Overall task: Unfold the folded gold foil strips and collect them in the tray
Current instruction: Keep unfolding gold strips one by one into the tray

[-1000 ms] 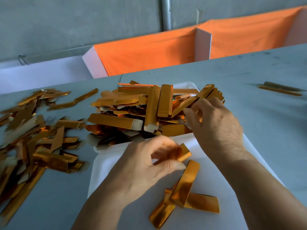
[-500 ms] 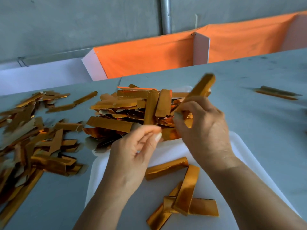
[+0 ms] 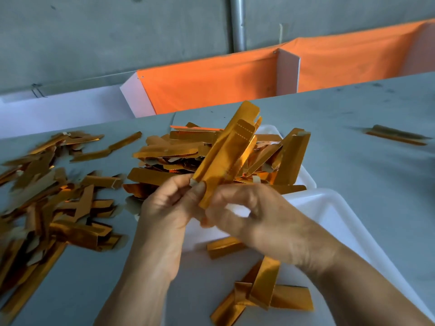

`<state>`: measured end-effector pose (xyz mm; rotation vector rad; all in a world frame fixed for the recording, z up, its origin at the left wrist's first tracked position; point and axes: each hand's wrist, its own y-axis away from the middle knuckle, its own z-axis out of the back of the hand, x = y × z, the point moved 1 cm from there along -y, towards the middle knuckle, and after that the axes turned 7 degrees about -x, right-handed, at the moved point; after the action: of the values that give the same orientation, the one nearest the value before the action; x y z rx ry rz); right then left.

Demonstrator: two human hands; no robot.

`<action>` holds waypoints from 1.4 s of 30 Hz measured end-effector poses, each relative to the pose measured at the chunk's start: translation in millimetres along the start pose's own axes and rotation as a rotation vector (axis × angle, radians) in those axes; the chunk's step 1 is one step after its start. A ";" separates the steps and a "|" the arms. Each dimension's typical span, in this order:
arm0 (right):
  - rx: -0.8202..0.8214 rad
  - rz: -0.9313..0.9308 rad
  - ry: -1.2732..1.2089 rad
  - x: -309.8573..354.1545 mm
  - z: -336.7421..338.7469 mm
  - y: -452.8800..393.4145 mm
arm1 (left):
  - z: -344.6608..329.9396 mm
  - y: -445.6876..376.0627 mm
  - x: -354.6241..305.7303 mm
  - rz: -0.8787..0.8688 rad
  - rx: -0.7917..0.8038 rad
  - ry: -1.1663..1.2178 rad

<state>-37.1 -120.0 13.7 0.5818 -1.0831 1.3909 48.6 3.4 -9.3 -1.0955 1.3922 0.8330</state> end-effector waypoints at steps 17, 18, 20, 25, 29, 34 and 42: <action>-0.382 -0.480 -0.714 -32.9 35.7 -7.0 | -2.3 0.0 2.4 0.073 -0.074 0.111; -0.361 -0.470 -0.726 -33.6 36.5 -7.0 | -0.6 -2.1 3.4 0.057 -0.133 0.137; -0.299 -0.451 -0.734 -33.7 37.4 -7.3 | 2.5 -4.9 3.2 0.056 -0.224 0.193; -0.211 -0.375 -0.758 -31.0 38.2 -6.8 | 0.3 -2.1 0.9 0.044 -0.268 -0.101; -0.214 -0.396 -0.557 -32.1 35.9 -7.4 | -13.8 14.0 -8.4 -0.433 -0.176 -0.688; -0.204 -0.322 -0.432 -30.9 27.2 -7.5 | -24.7 19.2 -3.0 -0.243 0.164 -0.438; -0.276 -0.282 -0.469 -25.8 36.9 -6.6 | -18.5 15.7 2.4 -0.147 0.243 -0.341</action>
<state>-36.3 -165.2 9.3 0.8438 -1.4729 0.8576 27.8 -9.2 -10.8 -0.8143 1.0808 0.6861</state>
